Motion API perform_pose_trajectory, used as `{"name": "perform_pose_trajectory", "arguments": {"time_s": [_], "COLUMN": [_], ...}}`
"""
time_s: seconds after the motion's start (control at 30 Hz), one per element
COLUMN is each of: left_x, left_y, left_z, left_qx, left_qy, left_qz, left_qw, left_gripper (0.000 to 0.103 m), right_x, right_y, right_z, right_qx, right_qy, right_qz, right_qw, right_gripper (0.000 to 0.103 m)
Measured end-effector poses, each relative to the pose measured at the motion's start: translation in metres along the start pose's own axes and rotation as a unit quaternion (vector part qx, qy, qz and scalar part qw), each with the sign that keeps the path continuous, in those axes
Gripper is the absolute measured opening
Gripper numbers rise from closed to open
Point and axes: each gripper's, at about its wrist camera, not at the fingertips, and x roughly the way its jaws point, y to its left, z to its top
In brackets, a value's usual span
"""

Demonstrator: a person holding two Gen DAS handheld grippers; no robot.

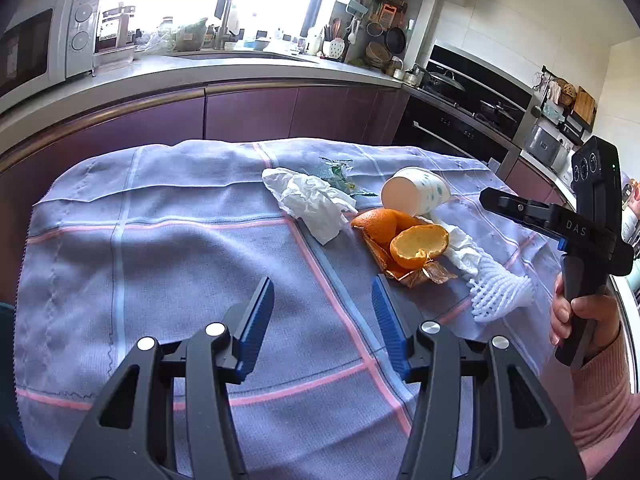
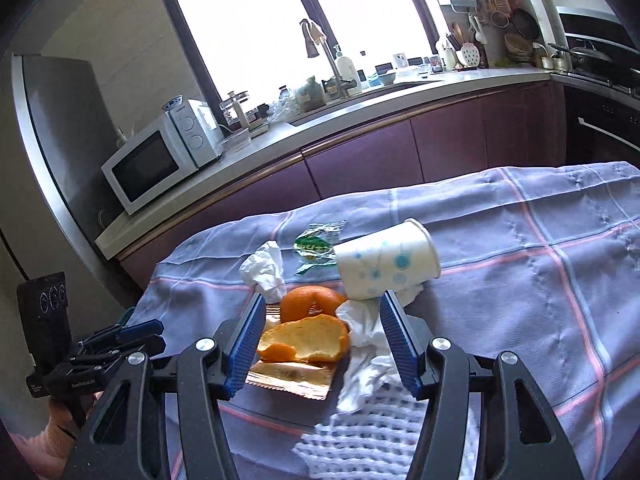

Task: Collect trash
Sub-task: 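Move both open tools back over the table toward the remaining trash, then grasp the white tissue with the left tool while the right tool grasps the dotted paper cup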

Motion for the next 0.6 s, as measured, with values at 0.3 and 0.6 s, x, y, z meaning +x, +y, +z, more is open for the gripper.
{"name": "perform_pose_trajectory", "arguments": {"time_s": [0.3, 0.6], "left_x": [0.049, 0.103], "left_y": [0.003, 0.004], "left_z": [0.047, 0.076], "left_qx": [-0.010, -0.023], "left_qy": [0.028, 0.057], "left_qz": [0.010, 0.030], "left_qw": [0.9995, 0.9977], "left_gripper": [0.050, 0.053], "right_x": [0.022, 0.057], "right_y": [-0.040, -0.069], "right_z": [0.032, 0.041], "right_qx": [0.030, 0.066], "right_qy": [0.019, 0.060], "right_qz": [0.003, 0.026], "right_qw": [0.999, 0.996], "right_gripper": [0.057, 0.057]}}
